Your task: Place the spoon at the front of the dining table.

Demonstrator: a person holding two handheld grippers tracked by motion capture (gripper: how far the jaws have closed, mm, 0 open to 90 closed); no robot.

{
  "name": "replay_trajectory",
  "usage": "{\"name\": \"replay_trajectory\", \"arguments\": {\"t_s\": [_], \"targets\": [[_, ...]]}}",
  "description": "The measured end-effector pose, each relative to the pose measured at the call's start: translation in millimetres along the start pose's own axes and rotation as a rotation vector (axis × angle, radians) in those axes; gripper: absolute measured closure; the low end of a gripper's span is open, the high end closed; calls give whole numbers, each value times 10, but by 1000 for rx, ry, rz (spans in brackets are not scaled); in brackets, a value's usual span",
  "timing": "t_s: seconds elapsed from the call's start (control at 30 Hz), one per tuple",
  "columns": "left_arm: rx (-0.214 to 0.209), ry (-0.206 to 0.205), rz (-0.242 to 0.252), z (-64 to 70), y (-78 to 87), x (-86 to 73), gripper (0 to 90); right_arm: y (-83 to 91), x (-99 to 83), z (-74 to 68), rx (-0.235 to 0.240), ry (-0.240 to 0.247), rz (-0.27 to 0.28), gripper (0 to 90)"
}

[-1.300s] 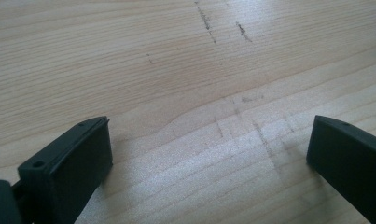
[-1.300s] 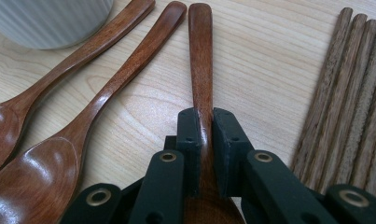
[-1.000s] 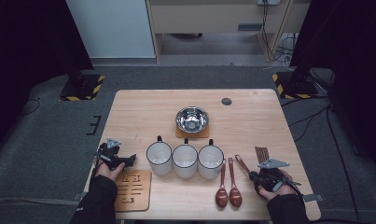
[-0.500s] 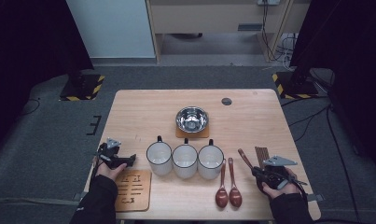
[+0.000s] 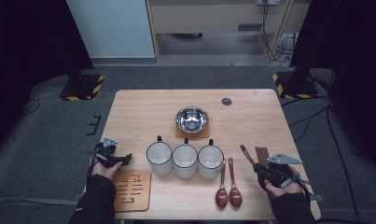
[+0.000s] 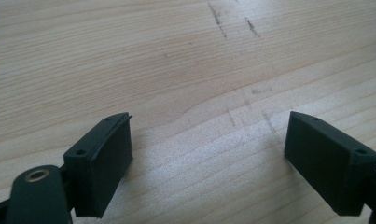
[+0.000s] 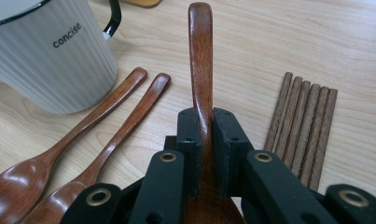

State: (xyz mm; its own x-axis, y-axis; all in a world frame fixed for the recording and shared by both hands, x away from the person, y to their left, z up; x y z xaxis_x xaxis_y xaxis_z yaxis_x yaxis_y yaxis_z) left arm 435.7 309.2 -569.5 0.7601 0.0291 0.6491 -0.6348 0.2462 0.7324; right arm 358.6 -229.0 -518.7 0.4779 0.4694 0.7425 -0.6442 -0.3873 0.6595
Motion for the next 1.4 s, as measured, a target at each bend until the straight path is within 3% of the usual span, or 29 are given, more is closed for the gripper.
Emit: {"name": "replay_trajectory", "arguments": {"t_s": [0.37, 0.63, 1.1, 1.4], "targets": [[-61, 20, 50, 61, 157, 115, 188, 61, 57, 29, -11, -1, 30, 818], [-76, 3, 92, 122, 298, 227, 201, 104, 97, 56, -18, -3, 51, 817], [-118, -12, 133, 297, 558, 389, 206, 176, 163, 72, -21, -4, 79, 817], [-162, -32, 171, 485, 723, 498, 216, 205, 205, 74, -22, 1, 91, 817]]}}
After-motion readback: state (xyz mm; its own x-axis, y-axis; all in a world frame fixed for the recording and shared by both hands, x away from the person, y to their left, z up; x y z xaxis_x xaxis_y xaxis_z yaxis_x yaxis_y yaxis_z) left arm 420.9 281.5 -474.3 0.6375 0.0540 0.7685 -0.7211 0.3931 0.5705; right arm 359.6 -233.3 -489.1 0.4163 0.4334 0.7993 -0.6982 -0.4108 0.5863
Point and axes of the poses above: each handheld gripper's, and its own axes: y roughly backward along the jaws, x roughly out of its top, z roughly to its right, the point moved 6 cm from there along -y, roughly forward along the jaws, and after that the axes turned 15 degrees about y, right-handed, at the moved point
